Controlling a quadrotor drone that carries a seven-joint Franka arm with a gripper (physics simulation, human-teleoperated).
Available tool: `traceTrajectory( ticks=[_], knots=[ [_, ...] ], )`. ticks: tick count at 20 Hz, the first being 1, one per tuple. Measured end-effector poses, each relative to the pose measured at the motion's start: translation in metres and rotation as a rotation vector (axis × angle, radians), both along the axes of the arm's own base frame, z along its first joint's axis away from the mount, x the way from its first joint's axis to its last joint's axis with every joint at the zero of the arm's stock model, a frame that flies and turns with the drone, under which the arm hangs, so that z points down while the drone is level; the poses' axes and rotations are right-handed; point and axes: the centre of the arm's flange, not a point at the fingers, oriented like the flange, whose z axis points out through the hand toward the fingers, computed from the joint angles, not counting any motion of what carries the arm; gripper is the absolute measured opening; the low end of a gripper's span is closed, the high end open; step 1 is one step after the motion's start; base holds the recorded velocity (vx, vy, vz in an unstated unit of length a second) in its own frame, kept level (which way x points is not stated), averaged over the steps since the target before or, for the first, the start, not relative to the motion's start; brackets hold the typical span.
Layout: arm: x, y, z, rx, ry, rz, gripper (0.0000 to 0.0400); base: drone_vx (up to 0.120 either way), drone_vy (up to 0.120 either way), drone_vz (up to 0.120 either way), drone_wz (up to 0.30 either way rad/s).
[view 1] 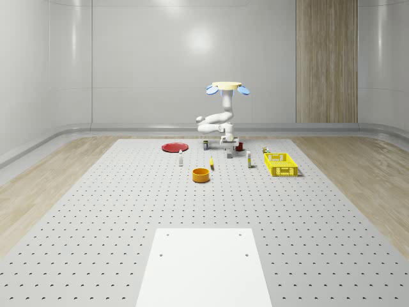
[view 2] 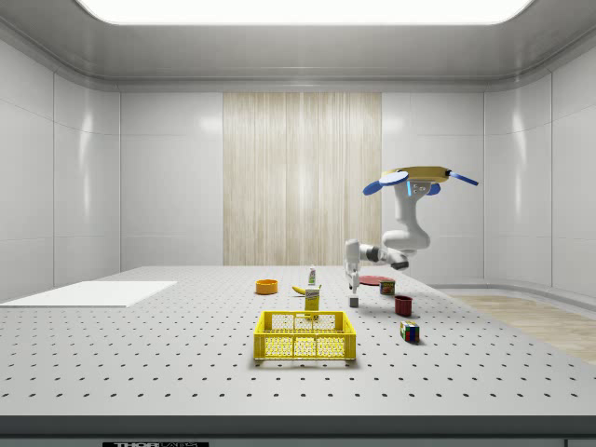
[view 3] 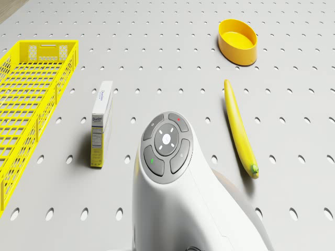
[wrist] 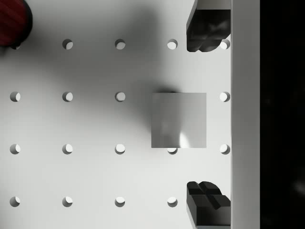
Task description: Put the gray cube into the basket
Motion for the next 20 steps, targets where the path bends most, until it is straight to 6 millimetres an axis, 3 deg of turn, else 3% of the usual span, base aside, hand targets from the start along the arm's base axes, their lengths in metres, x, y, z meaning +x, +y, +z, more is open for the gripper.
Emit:
traceTrajectory(
  ticks=[5, 13, 16, 20],
  knots=[
    [0.0, 0.001, 0.024, 0.0, 0.0, 0.0, 0.04, 0.0, 0.0, 0.0, 0.0],
    [0.0, 0.005, 0.045, 0.0, 0.0, 0.0, 0.04, 0.0, 0.0, 0.0, 0.0],
    [0.0, 0.006, 0.049, 0.0, 0.0, 0.001, 0.0321, 0.0, 0.0, 0.0, 0.0],
    [0.0, 0.006, 0.052, 0.0, 0.0, 0.001, 0.0276, 0.0, 0.0, 0.0, 0.0]
  ],
)
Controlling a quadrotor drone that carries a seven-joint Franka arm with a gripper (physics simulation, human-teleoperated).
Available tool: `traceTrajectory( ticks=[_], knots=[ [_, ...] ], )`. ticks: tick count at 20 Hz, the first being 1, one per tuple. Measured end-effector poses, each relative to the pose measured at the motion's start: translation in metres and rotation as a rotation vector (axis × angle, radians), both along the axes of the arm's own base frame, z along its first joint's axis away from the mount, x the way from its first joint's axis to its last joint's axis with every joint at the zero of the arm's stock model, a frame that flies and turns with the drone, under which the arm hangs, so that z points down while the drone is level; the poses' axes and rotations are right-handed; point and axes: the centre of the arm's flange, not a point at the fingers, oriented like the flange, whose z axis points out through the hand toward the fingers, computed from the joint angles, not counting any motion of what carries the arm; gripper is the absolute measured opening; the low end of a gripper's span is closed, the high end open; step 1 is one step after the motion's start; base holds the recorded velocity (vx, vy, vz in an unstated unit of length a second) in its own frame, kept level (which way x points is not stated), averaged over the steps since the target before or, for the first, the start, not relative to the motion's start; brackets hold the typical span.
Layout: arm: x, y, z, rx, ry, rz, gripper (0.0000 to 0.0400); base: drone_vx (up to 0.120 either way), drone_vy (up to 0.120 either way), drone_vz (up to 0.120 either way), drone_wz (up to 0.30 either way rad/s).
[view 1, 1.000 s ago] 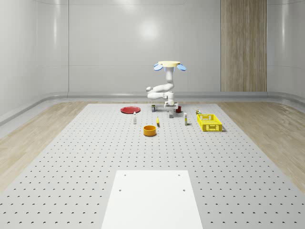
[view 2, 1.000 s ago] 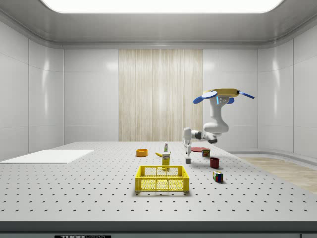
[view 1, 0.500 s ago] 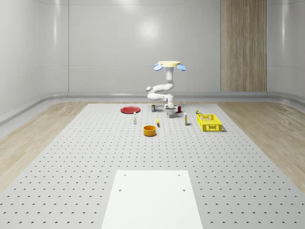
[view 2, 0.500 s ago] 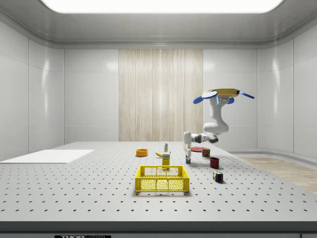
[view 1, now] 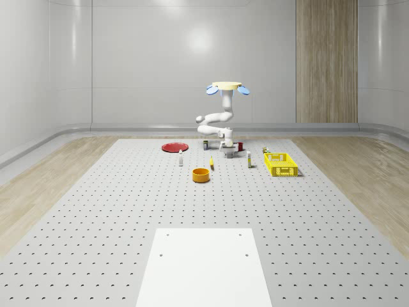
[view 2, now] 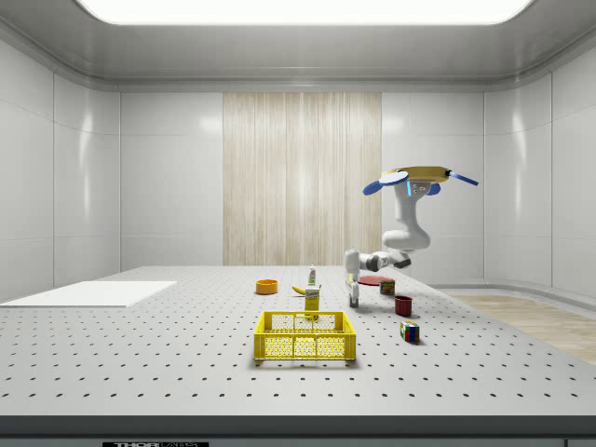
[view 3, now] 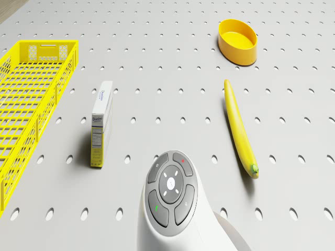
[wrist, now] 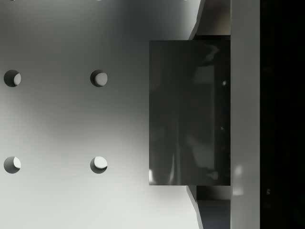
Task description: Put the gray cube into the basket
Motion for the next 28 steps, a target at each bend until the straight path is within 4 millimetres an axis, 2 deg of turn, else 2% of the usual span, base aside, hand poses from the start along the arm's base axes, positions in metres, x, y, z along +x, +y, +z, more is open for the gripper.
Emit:
traceTrajectory(
  ticks=[9, 15, 20, 28],
  knots=[
    [0.0, 0.0, 0.0, 0.0, 0.0, 0.0, 0.0253, 0.0, 0.0, 0.0, 0.0],
    [0.0, 0.0, -0.02, 0.0, 0.0, 0.0, 0.0251, 0.0, 0.0, 0.007, 0.0],
    [0.0, 0.0, -0.037, 0.0, 0.0, 0.0, 0.025, 0.0, 0.0, 0.12, 0.0],
    [0.0, 0.0, -0.046, 0.0, 0.0, 0.0, 0.025, 0.115, 0.12, 0.12, 0.0]
  ],
)
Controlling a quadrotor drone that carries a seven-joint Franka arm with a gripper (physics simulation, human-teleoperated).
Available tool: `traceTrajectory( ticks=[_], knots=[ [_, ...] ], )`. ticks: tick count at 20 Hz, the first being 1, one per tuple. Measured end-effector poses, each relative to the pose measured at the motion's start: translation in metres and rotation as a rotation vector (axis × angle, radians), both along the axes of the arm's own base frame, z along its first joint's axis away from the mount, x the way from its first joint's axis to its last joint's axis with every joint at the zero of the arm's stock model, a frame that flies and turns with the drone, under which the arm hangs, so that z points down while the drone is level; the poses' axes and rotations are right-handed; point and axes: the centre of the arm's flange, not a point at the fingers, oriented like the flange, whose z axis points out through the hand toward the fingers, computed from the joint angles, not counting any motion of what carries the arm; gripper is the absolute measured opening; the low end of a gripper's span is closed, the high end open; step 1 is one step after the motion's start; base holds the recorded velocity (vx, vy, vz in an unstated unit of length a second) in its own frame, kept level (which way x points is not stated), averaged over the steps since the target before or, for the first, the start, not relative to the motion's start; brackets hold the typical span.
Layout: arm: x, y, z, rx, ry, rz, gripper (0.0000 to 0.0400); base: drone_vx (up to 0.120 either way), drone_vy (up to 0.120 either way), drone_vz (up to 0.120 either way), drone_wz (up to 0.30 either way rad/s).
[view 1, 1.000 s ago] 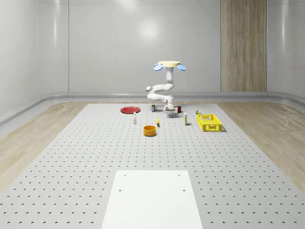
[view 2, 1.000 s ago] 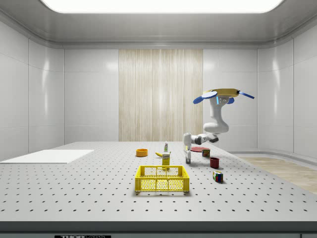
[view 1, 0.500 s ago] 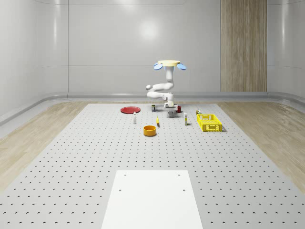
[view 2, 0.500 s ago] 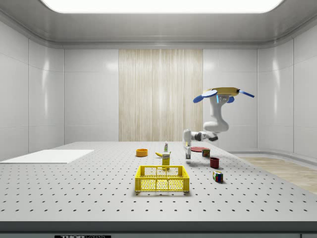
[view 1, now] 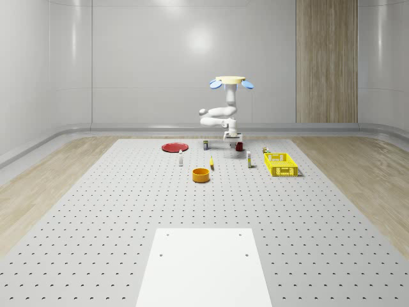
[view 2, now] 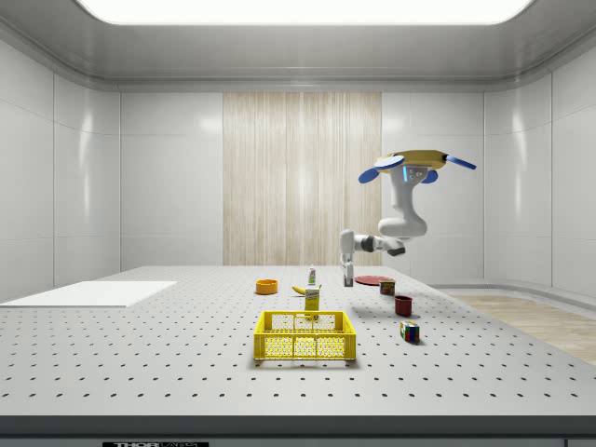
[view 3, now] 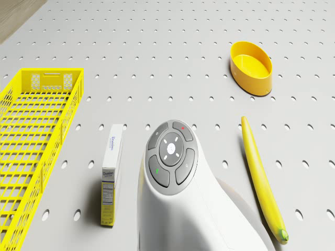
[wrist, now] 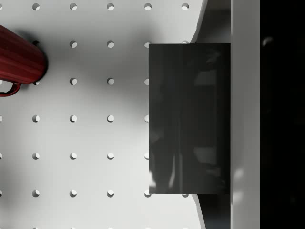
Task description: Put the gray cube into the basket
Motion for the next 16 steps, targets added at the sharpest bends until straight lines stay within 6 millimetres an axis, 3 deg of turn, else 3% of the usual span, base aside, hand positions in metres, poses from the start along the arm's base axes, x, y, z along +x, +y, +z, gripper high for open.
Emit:
traceTrajectory(
  ticks=[4, 8, 12, 16],
  knots=[
    [0.0, 0.0, -0.0011, 0.0, 0.0, 0.0, 0.025, 0.12, 0.12, 0.07, 0.0],
    [0.0, 0.0, -0.0016, 0.0, 0.0, 0.0, 0.025, 0.0, 0.12, 0.0, 0.0],
    [0.0, 0.0, -0.0018, 0.0, 0.0, 0.0, 0.025, 0.1, 0.12, 0.0, 0.0],
    [0.0, 0.0, -0.0018, 0.0, 0.0, 0.0, 0.025, 0.0, 0.12, 0.0, 0.0]
  ],
)
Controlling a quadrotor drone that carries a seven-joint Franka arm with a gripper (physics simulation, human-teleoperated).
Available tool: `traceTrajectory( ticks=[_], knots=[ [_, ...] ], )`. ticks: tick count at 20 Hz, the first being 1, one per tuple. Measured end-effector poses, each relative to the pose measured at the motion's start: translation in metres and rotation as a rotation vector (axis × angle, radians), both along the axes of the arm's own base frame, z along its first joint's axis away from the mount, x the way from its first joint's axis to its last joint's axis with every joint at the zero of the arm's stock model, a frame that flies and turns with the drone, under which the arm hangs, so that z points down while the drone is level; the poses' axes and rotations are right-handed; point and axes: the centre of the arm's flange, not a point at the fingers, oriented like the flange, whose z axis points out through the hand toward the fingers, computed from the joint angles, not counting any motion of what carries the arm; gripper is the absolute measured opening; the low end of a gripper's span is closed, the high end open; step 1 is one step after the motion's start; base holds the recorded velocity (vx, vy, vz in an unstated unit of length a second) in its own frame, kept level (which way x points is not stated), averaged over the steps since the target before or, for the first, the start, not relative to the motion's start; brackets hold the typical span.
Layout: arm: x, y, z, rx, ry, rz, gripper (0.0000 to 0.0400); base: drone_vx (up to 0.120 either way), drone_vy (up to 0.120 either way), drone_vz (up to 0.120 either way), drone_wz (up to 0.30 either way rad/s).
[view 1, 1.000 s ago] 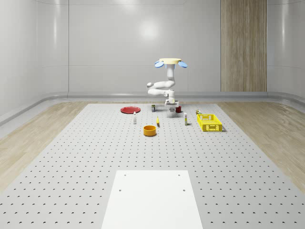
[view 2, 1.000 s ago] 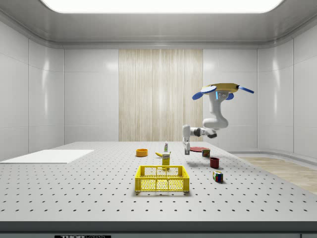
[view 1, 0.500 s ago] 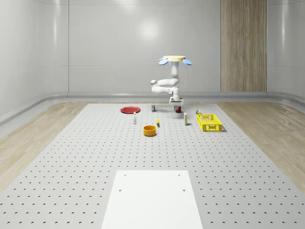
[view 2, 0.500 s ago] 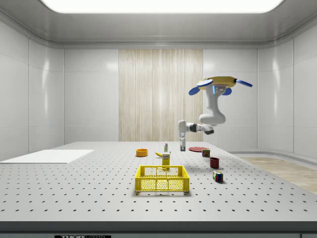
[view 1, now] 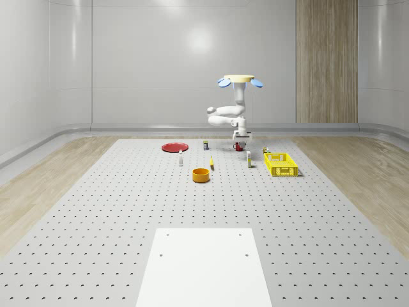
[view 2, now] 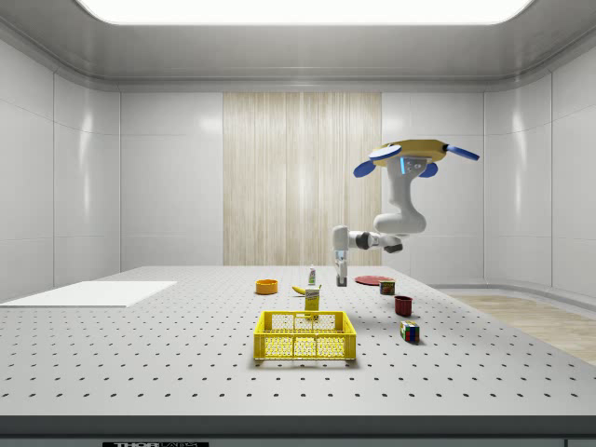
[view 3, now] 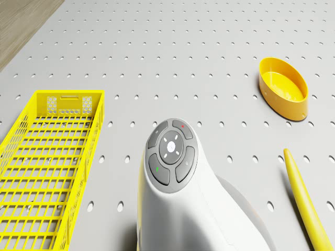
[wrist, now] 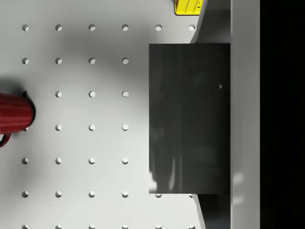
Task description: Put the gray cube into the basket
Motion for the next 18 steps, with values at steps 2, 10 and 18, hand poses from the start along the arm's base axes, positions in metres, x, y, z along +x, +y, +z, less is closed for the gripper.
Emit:
traceTrajectory(
  ticks=[2, 10, 18],
  knots=[
    [0.0, 0.0, 0.0, 0.0, 0.0, 0.0, 0.025, 0.0, 0.12, 0.1, 0.0],
    [0.0, 0.0, 0.0, 0.0, 0.0, 0.0, 0.025, 0.015, 0.12, 0.025, 0.0],
    [0.0, 0.0, -0.0001, 0.0, 0.0, 0.0, 0.025, 0.12, 0.12, 0.0, 0.0]
  ],
)
